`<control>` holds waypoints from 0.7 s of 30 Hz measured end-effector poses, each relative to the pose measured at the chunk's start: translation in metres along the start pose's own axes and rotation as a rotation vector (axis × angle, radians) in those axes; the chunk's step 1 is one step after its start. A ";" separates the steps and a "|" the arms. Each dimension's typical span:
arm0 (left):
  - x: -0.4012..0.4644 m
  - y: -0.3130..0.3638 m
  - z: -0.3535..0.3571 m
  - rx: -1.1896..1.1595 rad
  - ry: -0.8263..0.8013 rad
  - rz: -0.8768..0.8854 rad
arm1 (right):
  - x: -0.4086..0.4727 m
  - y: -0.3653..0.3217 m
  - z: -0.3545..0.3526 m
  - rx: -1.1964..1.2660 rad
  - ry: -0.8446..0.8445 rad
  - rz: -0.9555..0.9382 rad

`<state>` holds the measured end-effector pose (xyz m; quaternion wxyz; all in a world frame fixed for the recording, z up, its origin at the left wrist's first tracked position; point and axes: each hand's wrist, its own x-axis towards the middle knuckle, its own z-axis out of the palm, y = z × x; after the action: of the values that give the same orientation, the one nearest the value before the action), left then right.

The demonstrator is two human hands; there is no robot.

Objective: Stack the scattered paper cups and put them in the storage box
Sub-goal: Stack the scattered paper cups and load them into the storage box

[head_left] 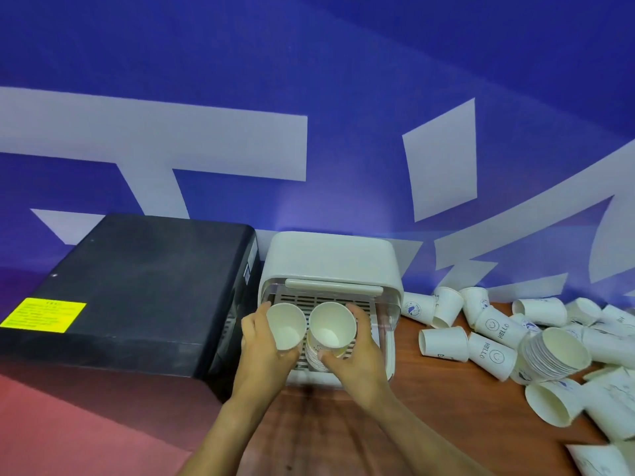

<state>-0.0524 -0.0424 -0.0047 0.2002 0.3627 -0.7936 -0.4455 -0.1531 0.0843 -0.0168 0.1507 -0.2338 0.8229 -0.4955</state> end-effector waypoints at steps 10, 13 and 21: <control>0.003 -0.014 0.006 0.124 -0.111 -0.006 | 0.001 0.013 0.001 -0.095 -0.011 -0.016; 0.003 -0.015 0.009 0.153 -0.129 -0.018 | 0.000 0.020 0.000 -0.066 -0.038 0.021; 0.007 -0.022 0.012 0.165 -0.147 -0.036 | 0.001 0.037 0.003 -0.065 -0.112 0.106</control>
<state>-0.0563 -0.0483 -0.0296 0.1029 0.3584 -0.8336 -0.4076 -0.1610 0.0968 -0.0507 0.2151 -0.2220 0.8400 -0.4459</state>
